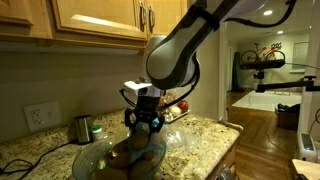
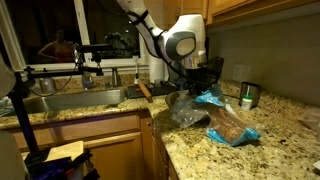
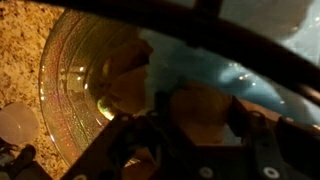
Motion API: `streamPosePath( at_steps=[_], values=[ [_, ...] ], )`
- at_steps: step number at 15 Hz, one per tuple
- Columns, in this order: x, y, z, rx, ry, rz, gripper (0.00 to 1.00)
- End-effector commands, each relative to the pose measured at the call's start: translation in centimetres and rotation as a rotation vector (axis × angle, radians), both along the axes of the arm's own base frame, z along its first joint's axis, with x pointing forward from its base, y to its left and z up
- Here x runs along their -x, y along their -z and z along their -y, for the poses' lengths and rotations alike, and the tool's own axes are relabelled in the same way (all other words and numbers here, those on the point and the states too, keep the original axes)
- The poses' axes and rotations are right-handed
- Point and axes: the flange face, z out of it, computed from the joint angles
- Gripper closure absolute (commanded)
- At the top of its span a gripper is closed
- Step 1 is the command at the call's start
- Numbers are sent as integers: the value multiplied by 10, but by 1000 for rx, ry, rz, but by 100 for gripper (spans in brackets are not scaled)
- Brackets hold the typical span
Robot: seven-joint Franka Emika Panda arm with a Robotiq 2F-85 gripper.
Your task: Remove some potatoes from the plastic and put them into the bowl
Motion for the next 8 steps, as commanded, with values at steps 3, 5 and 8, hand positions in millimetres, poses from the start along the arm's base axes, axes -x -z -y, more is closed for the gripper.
streamPosePath(
  at_steps=[3,5,8],
  values=[
    [0,-3,-4,4,-23,10,1],
    [-1,-7,-1,5,-18,14,0],
    [-4,-15,8,22,-1,29,0]
  ],
)
